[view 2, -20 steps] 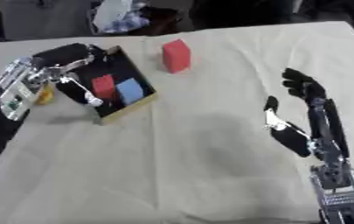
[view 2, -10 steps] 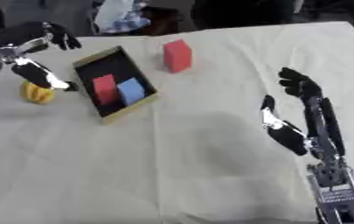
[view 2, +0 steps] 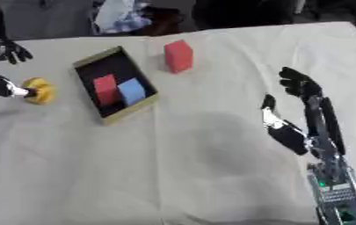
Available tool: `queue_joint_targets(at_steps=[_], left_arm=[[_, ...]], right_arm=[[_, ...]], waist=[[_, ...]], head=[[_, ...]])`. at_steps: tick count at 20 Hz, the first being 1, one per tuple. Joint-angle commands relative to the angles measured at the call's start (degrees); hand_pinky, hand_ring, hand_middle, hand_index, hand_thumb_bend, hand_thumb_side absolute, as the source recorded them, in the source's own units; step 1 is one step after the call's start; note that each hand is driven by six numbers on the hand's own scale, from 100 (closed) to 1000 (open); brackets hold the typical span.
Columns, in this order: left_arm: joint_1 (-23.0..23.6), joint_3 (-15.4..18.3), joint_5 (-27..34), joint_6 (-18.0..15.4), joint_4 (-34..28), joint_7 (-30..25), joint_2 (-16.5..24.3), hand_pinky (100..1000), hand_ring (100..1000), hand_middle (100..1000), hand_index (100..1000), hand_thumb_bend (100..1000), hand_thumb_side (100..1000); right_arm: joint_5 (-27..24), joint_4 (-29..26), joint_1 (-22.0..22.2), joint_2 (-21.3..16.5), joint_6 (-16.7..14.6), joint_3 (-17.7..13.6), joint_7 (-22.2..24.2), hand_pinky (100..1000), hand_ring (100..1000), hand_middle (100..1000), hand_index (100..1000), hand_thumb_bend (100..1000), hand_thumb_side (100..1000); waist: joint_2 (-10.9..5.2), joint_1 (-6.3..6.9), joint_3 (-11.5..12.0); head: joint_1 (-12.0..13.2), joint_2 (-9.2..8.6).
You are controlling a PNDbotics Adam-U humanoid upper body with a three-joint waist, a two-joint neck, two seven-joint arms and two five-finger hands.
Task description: Pick up objects on the table and place them in the box.
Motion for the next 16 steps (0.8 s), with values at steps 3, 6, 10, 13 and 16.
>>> queue_joint_targets(at_steps=[3, 6, 10, 13, 16], left_arm=[[-1.89, 2.64, -2.71, 2.27, 5.0, 2.82, -1.06, 733, 675, 676, 816, 624, 334], [-2.3, 3.7, -2.69, 3.95, 7.19, 5.63, -2.4, 726, 661, 668, 812, 618, 334], [-2.73, 4.38, -2.41, 5.87, 8.77, 9.35, -3.45, 723, 654, 664, 806, 610, 334], [-2.96, 4.7, -2.58, 7.38, 9.69, 11.91, -4.16, 720, 651, 661, 803, 591, 324], [-3.03, 4.9, -2.35, 8.08, 10.91, 12.89, -4.92, 712, 642, 651, 794, 586, 296]], right_arm=[[-0.35, -0.58, -0.44, -0.45, -0.07, -0.25, -0.17, 824, 825, 811, 898, 100, 206], [-0.38, -0.56, -0.46, -0.38, -0.1, -0.21, -0.1, 824, 824, 811, 898, 100, 208], [-0.46, -0.55, -0.49, -0.37, -0.12, -0.2, -0.12, 824, 823, 811, 898, 100, 208], [-0.49, -0.55, -0.56, -0.36, -0.16, -0.15, -0.05, 824, 823, 811, 898, 100, 210], [-0.53, -0.55, -0.62, -0.38, -0.16, -0.16, -0.06, 823, 822, 810, 898, 100, 208]], waist=[[-1.41, -0.1, -0.21], [-1.35, -0.13, -0.51], [-1.19, -0.15, -0.89], [-1.02, -0.15, -1.05], [-0.82, -0.21, -1.22]], head=[[-0.14, 0.29], [-0.17, 0.29], [-0.08, 0.29], [-0.08, 0.29], [-0.04, 0.29]])
